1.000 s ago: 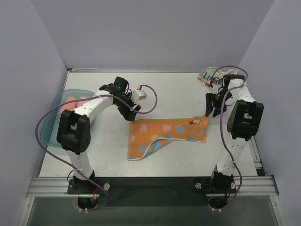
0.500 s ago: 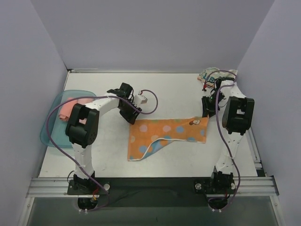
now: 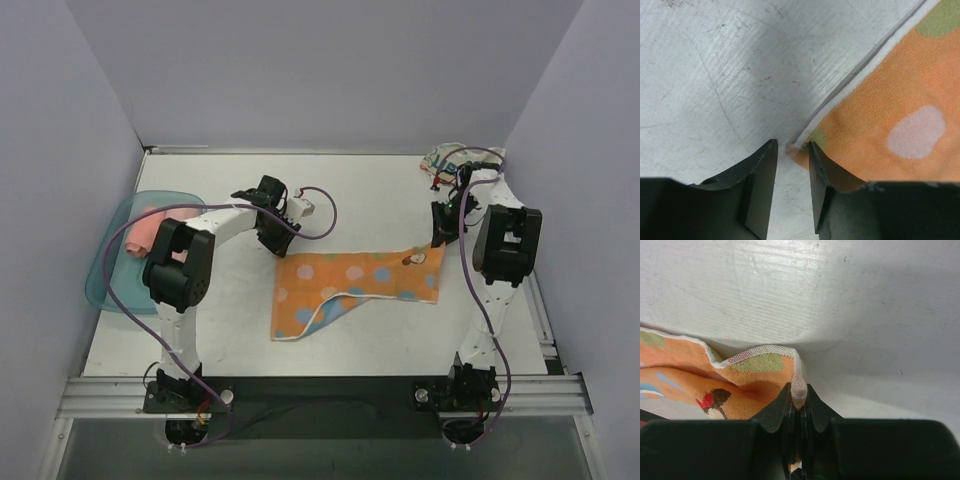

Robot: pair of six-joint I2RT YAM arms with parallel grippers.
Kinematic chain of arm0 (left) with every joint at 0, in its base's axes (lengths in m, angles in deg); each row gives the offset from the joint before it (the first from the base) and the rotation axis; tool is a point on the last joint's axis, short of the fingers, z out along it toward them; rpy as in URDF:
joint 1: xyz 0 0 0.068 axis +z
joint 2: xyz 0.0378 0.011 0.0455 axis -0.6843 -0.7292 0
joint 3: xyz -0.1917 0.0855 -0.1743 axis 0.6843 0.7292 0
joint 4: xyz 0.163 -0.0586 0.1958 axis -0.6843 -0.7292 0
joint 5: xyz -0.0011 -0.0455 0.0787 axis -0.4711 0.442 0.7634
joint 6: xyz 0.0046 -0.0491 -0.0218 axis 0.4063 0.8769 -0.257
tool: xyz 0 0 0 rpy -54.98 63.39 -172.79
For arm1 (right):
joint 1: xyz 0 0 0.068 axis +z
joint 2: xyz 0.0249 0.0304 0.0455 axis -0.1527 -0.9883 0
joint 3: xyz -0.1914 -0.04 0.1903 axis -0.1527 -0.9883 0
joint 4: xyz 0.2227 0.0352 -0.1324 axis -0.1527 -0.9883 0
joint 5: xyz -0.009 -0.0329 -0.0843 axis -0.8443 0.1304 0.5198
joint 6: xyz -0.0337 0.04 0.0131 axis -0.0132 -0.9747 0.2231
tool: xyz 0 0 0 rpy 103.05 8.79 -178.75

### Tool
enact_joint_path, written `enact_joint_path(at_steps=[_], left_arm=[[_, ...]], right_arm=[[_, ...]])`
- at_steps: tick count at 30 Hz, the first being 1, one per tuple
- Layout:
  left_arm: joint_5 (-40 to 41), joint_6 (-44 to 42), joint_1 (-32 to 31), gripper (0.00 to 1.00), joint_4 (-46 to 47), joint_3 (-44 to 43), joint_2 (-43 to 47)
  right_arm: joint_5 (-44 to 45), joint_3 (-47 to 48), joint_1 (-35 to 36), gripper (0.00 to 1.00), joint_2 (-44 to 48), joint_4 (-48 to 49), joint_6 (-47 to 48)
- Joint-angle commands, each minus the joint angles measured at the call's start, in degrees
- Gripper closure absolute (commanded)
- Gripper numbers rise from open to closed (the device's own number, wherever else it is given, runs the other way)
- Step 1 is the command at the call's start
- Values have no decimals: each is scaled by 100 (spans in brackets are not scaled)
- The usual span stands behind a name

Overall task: Roll the towels
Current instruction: Flatten the towel

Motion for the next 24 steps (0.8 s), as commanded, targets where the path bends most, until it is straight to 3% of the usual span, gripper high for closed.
enact_joint_path(at_steps=[1, 2, 6, 7, 17, 24], left_arm=[[-89, 340, -82, 63, 149, -25, -271], [-63, 393, -82, 66, 149, -34, -271], [-133, 358, -12, 98, 105, -8, -88], [-150, 341, 14, 100, 70, -8, 70], [-668, 25, 656, 100, -519, -87, 2320], [-828, 32, 674, 100, -607, 932, 4427]], right_arm=[[-298, 165, 17, 100, 591, -249, 23], [-342, 182, 17, 100, 645, -249, 23], [-640, 191, 9, 100, 970, -258, 23], [-693, 191, 0, 100, 1109, -258, 49], [-1317, -362, -88, 100, 2770, -302, 558], [-1748, -1258, -220, 100, 4308, -284, 911]])
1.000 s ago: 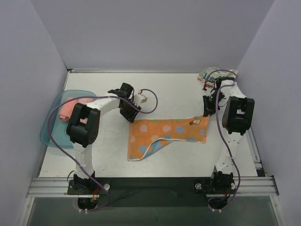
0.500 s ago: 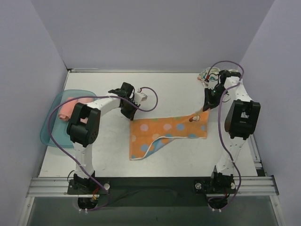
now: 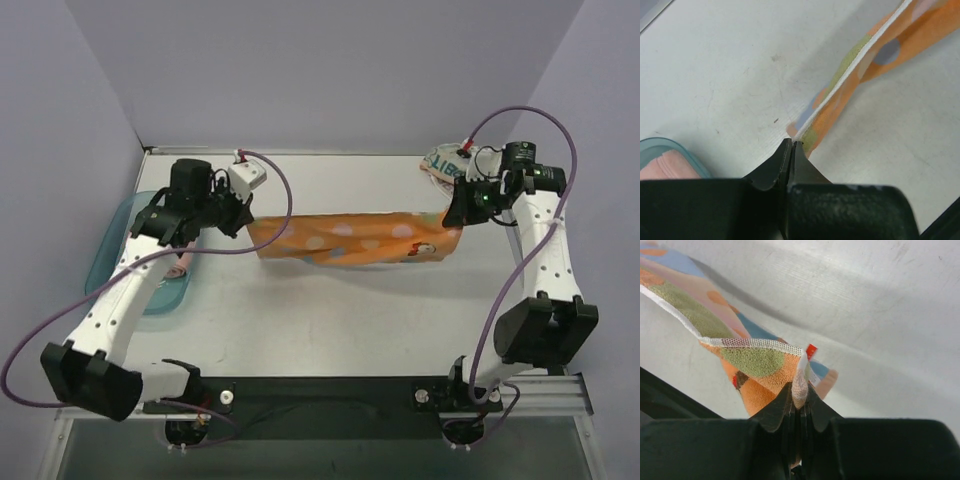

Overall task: Roll the towels
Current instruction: Flatten the towel

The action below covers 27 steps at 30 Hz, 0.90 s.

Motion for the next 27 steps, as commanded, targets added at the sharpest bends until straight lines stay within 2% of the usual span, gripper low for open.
enact_joint_path(at_steps=[1, 7, 10, 12, 15, 16, 22, 27], left_arm=[[-204, 41, 16, 100, -275, 508, 730], [-161, 305, 42, 100, -661, 905, 1996], [-55, 419, 51, 100, -767, 844, 2129], [-11, 429, 51, 100, -802, 791, 1867], [182, 429, 60, 100, -679, 729, 1201], [235, 429, 60, 100, -618, 773, 997], [586, 315, 209, 100, 682, 984, -541], [613, 280, 376, 100, 1386, 275, -2024]], right_arm=[[-402, -484, -91, 100, 872, -269, 318], [-411, -1461, -126, 100, 2288, -269, 687], [-385, -1778, -100, 100, 2467, -225, 767], [-332, -1831, -30, 100, 2283, -41, 697], [-340, -1603, 58, 100, 1476, 284, 416], [-393, -1507, 84, 100, 934, 354, 355], [-403, -742, 330, 94, -1064, 1031, -260], [80, -110, 392, 94, -2320, 1542, -717]])
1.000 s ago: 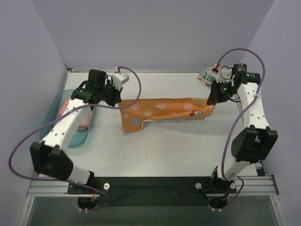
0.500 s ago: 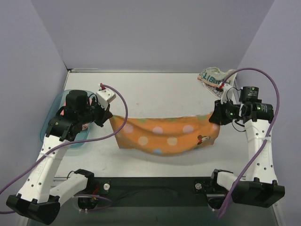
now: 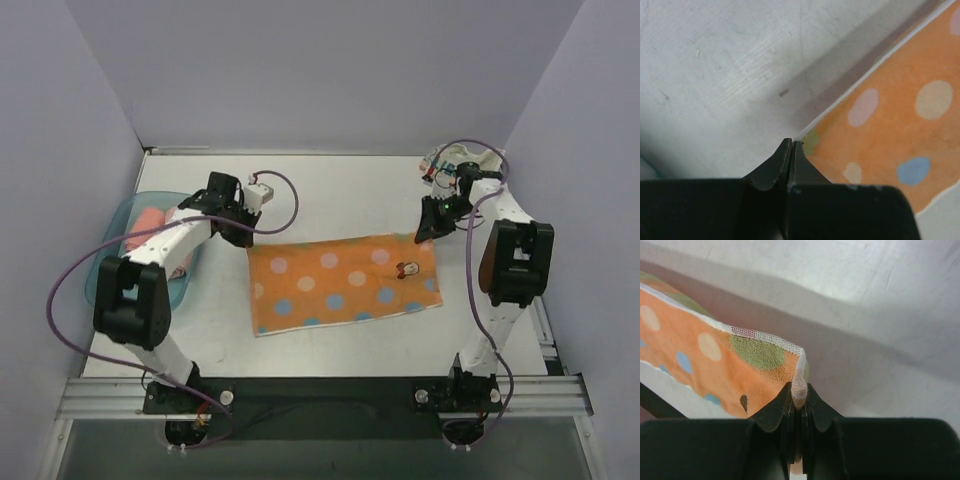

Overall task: Roll the towels
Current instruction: Flatten the towel

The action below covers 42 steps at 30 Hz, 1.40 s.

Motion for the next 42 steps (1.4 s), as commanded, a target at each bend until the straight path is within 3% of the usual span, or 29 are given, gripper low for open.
enact_joint_path(at_steps=[1, 4, 5, 7, 8, 10, 12, 13, 17, 19, 21, 25, 30, 42], left_arm=[[139, -44, 123, 100, 825, -735, -694], [95, -88, 175, 100, 886, -1315, -1468], [130, -88, 210, 100, 904, -1447, -1765], [87, -18, 272, 100, 921, -1816, -2048], [34, -9, 342, 100, 921, -1922, -2267], [25, 17, 395, 97, 869, -2237, -2436], [-228, 43, 491, 73, 659, -2397, -2472], [-369, 43, 518, 48, 458, -2423, -2419], [-1046, -70, 580, 30, 78, -1777, -1360], [-1318, -228, 580, 26, -80, -1371, -892], [-1381, -342, 580, 29, -352, -861, -337], [-1373, -580, 562, 56, -722, -70, 261], [-1338, -510, 475, 76, -722, 598, 359], [-916, -176, 79, 83, -459, 1004, -116]], right_arm=[[347, 787, 86, 94, -419, 232, -460], [664, 1270, 122, 81, -946, 250, -627], [752, 1385, 130, 70, -1061, 250, -680], [954, 1596, 122, 59, -1264, 250, -846], [1042, 1754, 122, 46, -1307, 250, -891], [1209, 1852, 95, 41, -1256, 233, -918], [1245, 1826, 17, 41, -1020, 180, -900], [1158, 1782, -1, 41, -896, 23, -787], [755, 1107, -10, 43, -70, -653, -366], [682, 492, 121, 48, 369, -1005, -180], [883, -269, 270, 58, 772, -1287, 30], [1367, -1221, 709, 80, 1135, -1271, 128], [1762, -1514, 886, 89, 802, -1104, -117], [2466, -1830, 1106, 91, 318, -1007, -162]])
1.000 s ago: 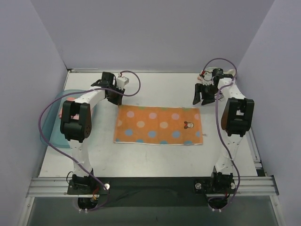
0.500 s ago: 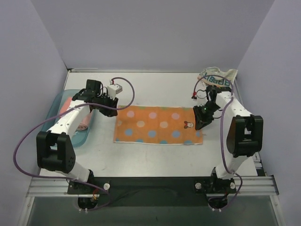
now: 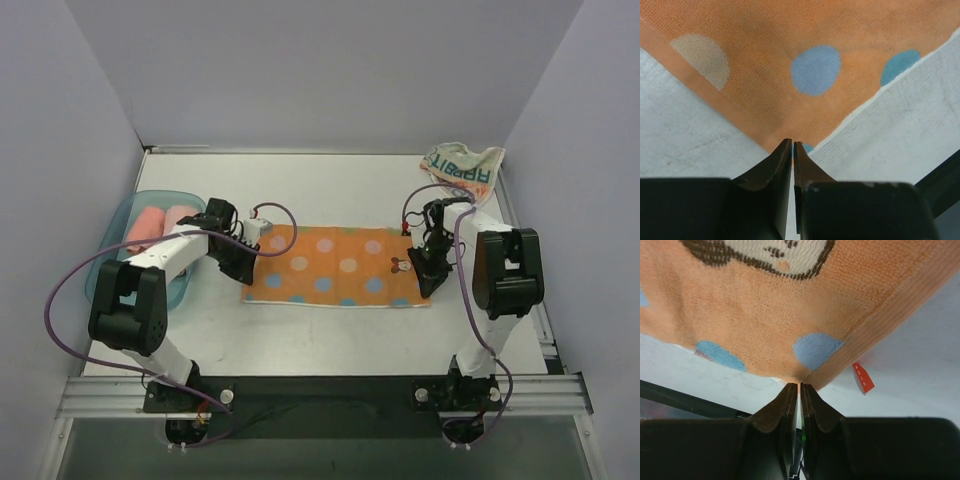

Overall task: Roll the towels
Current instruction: Flatten the towel

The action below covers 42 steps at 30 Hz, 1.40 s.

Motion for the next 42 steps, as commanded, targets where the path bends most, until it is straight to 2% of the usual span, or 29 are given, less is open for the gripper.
enact_joint_path(at_steps=[1, 16, 24, 27, 32, 38, 42], left_arm=[[146, 145, -74, 84, 228, 7, -140], [410, 172, -276, 85, 272, 113, -439], [1350, -294, -470, 92, -193, 183, -746], [1710, -531, -452, 94, -316, 402, -694], [2054, -865, -312, 97, -431, 719, -483], [1765, -971, -276, 97, -580, 799, -325], [1300, -971, -268, 89, -729, 527, -193]], right_arm=[[357, -136, 101, 90, -154, -189, -48], [1218, -251, 285, 91, -427, 110, -48], [1570, -242, 426, 90, -418, 101, 57], [1939, -277, 470, 89, -462, 101, 180], [2036, -409, 540, 88, -453, 101, 294], [1641, -453, 952, 81, -260, -83, 303], [1088, -295, 1103, 70, -67, -311, 233]])
